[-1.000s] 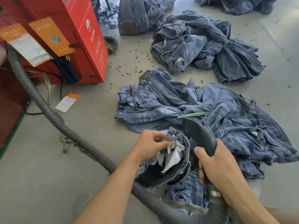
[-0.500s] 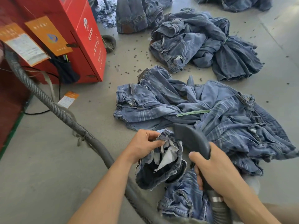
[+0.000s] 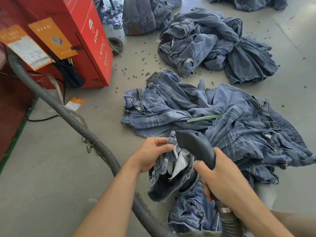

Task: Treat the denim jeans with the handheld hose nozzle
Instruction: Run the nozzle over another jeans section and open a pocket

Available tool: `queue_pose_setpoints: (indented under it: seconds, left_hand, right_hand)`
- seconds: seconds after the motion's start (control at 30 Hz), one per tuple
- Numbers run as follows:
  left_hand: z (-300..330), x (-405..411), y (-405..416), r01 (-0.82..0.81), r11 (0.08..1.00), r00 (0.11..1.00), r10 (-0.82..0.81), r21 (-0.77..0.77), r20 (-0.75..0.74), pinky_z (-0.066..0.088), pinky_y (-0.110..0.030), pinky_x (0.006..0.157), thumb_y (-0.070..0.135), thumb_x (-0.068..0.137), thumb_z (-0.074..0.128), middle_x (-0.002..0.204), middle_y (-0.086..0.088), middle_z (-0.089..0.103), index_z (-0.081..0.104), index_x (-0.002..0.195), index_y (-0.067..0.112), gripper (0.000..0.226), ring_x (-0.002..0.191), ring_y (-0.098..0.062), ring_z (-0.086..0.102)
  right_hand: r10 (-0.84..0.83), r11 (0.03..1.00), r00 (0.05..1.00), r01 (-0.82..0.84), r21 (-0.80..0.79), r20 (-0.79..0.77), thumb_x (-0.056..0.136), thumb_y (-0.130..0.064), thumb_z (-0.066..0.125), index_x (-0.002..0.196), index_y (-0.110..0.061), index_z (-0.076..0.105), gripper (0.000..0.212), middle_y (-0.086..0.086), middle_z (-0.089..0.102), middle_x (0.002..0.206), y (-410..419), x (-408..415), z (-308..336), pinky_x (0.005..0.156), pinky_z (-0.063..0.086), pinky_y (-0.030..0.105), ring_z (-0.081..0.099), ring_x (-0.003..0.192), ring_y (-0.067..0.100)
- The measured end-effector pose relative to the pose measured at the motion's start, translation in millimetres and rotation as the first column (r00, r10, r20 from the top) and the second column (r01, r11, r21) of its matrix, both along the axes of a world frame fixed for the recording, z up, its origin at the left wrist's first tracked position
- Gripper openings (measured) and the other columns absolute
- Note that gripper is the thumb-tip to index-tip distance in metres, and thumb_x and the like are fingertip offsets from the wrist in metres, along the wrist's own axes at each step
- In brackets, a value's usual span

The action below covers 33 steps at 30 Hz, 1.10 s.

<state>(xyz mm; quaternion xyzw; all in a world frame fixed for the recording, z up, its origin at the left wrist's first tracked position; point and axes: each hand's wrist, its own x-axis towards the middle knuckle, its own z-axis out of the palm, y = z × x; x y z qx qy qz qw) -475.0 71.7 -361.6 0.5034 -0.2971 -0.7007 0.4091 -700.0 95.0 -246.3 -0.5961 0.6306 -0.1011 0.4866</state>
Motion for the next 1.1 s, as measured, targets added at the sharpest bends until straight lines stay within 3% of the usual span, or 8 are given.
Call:
queue_pose_setpoints:
  seconds: [0.33, 0.47, 0.63, 0.7, 0.8, 0.93, 1.03, 1.1]
  left_hand:
    - [12.7, -4.7, 7.7, 0.001, 0.998, 0.955, 0.017, 0.061, -0.295, 0.052, -0.042, 0.107, -0.005, 0.102, 0.047, 0.14, -0.03, 0.059, 0.059, 0.138, -0.006, 0.038, 0.119, -0.033, 0.064]
    - [10.6, -0.5, 10.8, -0.029, 0.995, 0.952, 0.058, 0.099, -0.302, 0.057, -0.039, 0.098, -0.007, 0.101, 0.046, 0.127, -0.024, 0.068, 0.064, 0.132, -0.005, 0.036, 0.11, -0.029, 0.07]
    - [-4.9, 20.5, -3.4, -0.266, 0.924, 0.897, 0.342, 0.276, -0.28, 0.061, -0.038, 0.077, 0.003, 0.097, 0.043, 0.098, -0.016, 0.075, 0.069, 0.11, 0.002, 0.029, 0.085, -0.027, 0.073]
    - [-14.1, 23.3, -3.6, -0.329, 0.9, 0.914, 0.379, 0.285, -0.145, 0.06, -0.036, 0.072, 0.006, 0.096, 0.053, 0.093, -0.014, 0.075, 0.071, 0.1, 0.006, 0.018, 0.081, -0.027, 0.072]
    - [-31.8, 24.2, -5.6, -0.395, 0.916, 0.871, 0.348, 0.075, 0.347, 0.056, -0.033, 0.071, -0.009, 0.087, 0.065, 0.089, -0.006, 0.076, 0.071, 0.093, 0.015, 0.026, 0.084, -0.026, 0.071]
    - [-53.1, 32.5, -10.3, -0.445, 0.891, 0.417, 0.293, -0.088, 0.861, 0.047, -0.043, 0.1, 0.013, 0.089, 0.073, 0.126, -0.015, 0.063, 0.058, 0.13, 0.01, 0.044, 0.121, -0.036, 0.057]
    - [-61.5, 21.4, 9.5, -0.64, 0.768, 0.272, 0.199, 0.023, 0.941, 0.04, -0.051, 0.105, 0.031, 0.088, 0.072, 0.139, -0.024, 0.046, 0.049, 0.131, 0.006, 0.055, 0.129, -0.042, 0.043]
    - [-74.1, 11.5, 25.5, -0.655, 0.748, 0.397, 0.22, 0.107, 0.891, 0.046, -0.049, 0.097, 0.038, 0.092, 0.057, 0.114, -0.024, 0.06, 0.06, 0.102, 0.006, 0.033, 0.107, -0.037, 0.058]
  right_hand:
    - [0.018, 0.992, 0.974, -0.045, -0.115, -0.227, 0.099, -0.045, 0.057, 0.103, -0.027, 0.041, 0.024, 0.001, 0.066, 0.072, -8.5, 23.2, -12.8, 0.044, 0.039, 0.028, 0.061, 0.054, 0.016]
    - [-0.173, 0.976, 0.982, 0.16, -0.147, -0.079, 0.095, -0.043, 0.059, 0.097, -0.03, 0.045, 0.019, 0.005, 0.07, 0.06, -27.5, 5.2, -10.4, 0.042, 0.052, 0.037, 0.067, 0.047, 0.026]
    - [-0.378, 0.926, 0.899, 0.369, 0.083, 0.222, 0.097, -0.025, 0.064, 0.104, -0.01, 0.054, 0.02, 0.011, 0.061, 0.06, -20.7, -24.5, -14.4, 0.044, 0.053, 0.04, 0.057, 0.044, 0.03]
    - [-0.404, 0.914, 0.885, 0.38, 0.143, 0.232, 0.098, -0.021, 0.064, 0.106, -0.007, 0.053, 0.019, 0.012, 0.059, 0.062, -18.0, -30.7, -18.7, 0.045, 0.051, 0.037, 0.054, 0.045, 0.028]
    - [-0.401, 0.912, 0.888, 0.366, 0.183, 0.224, 0.099, -0.019, 0.064, 0.107, -0.006, 0.052, 0.019, 0.012, 0.057, 0.061, -12.3, -33.6, -26.2, 0.045, 0.05, 0.036, 0.053, 0.045, 0.028]
    - [-0.437, 0.89, 0.861, 0.373, 0.261, 0.259, 0.098, -0.019, 0.064, 0.106, -0.005, 0.051, 0.021, 0.014, 0.057, 0.064, -8.1, -29.9, -31.9, 0.046, 0.05, 0.036, 0.052, 0.046, 0.027]
    - [-0.427, 0.89, 0.869, 0.356, 0.287, 0.248, 0.098, -0.019, 0.064, 0.104, -0.007, 0.051, 0.019, 0.015, 0.057, 0.063, -5.4, -23.7, -37.1, 0.045, 0.049, 0.036, 0.051, 0.045, 0.027]
    - [-0.392, 0.902, 0.89, 0.322, 0.287, 0.232, 0.098, -0.017, 0.063, 0.103, -0.005, 0.05, 0.018, 0.015, 0.056, 0.061, -3.0, -16.7, -44.1, 0.044, 0.048, 0.035, 0.05, 0.043, 0.027]
